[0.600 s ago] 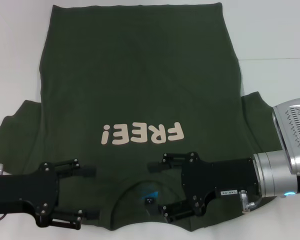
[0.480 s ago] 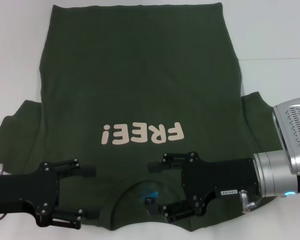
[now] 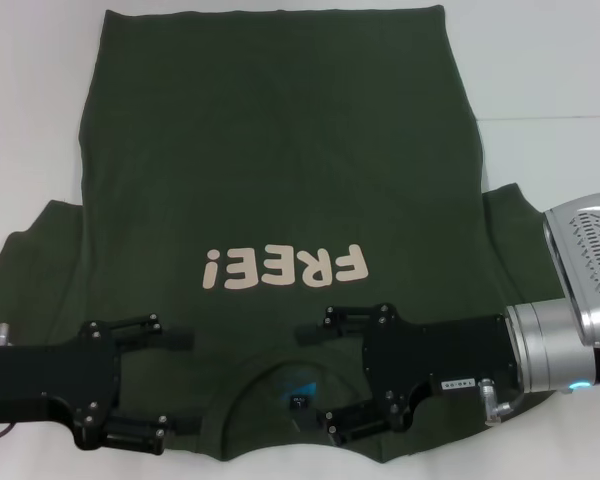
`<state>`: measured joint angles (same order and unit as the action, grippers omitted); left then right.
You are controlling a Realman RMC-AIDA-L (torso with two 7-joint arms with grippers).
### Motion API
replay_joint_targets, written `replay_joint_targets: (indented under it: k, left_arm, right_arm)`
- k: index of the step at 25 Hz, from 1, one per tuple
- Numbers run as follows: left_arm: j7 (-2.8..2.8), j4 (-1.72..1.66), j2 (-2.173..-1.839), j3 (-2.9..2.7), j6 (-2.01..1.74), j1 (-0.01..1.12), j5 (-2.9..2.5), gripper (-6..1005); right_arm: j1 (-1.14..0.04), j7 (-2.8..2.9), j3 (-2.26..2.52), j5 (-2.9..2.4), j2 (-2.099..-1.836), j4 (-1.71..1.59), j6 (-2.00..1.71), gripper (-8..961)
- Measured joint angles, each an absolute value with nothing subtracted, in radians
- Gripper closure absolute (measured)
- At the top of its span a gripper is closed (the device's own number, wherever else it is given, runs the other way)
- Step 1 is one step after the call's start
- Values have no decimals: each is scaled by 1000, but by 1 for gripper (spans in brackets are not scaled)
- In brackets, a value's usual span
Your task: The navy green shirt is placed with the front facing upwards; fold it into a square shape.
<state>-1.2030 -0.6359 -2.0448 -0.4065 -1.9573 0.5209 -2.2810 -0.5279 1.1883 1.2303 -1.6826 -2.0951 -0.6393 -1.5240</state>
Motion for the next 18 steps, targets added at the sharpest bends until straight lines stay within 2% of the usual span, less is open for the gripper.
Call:
replay_joint_targets:
  k: [7,18]
  left_arm:
    - [-1203,-636,-2045,-406,-1957,524,-2281,65]
    - [-1205,-631,-2052,-407,-1938,531,-2279,66]
  right_arm:
    - [-529,1245,1203,-1682,-2093,-664,-1460,53]
    - [-468,1676,1062,-1873,-2088,-990,-1078,55]
